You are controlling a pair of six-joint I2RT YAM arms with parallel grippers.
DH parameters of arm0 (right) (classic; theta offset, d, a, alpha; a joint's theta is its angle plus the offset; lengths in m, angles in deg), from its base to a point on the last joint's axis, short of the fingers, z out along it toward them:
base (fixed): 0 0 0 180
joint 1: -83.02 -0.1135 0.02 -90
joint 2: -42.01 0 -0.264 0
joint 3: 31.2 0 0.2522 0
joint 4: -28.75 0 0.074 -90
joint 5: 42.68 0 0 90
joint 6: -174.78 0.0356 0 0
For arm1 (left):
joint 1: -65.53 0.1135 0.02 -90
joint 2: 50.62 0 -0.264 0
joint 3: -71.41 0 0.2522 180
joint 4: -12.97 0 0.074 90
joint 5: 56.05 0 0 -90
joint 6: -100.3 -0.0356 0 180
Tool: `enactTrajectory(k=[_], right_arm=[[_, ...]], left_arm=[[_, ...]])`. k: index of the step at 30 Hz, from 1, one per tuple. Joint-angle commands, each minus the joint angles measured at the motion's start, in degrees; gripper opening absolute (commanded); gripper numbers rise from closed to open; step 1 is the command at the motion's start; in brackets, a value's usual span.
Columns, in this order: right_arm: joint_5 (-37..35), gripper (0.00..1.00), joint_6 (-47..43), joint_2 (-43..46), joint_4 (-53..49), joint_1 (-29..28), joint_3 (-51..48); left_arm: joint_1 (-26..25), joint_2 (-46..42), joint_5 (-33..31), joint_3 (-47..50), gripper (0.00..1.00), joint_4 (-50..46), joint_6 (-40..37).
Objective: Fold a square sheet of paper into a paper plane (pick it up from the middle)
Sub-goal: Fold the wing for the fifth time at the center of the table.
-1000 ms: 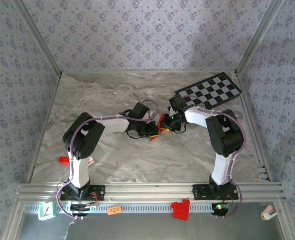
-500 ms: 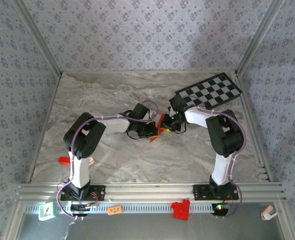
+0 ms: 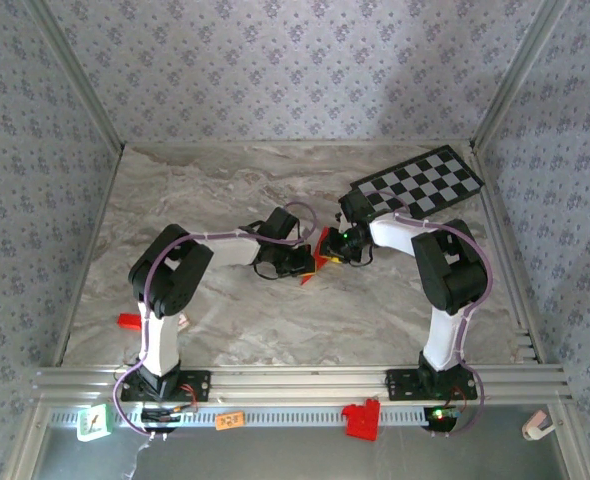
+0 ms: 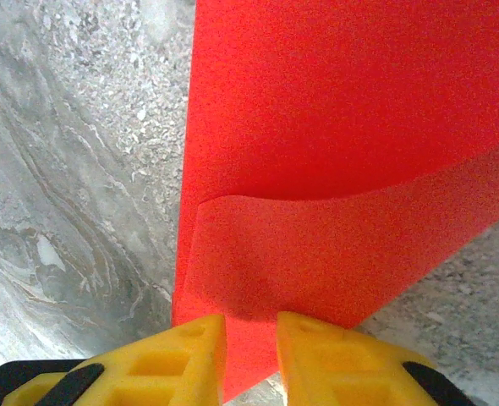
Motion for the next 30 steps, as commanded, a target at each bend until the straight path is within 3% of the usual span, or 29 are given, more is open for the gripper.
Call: enactTrajectory(k=[1,12,30], right_arm=[[0.9,0.25,-0.1,1.7,0.8,0.3,-0.1],[5.1,0.21,-1.0,4.2,5.1,0.3,-3.2],[7.9,0.19,0.0,-1.6,6.1,-0.3,-2.1]], left_arm=[[0.5,1.5,-0.8,0.9,0.04,-1.4,-0.4],[0.9,1.3,-0.6,1.8,0.02,-0.1,0.1],[0.9,1.2,-0.2,2.1,0.01,0.7,0.7]])
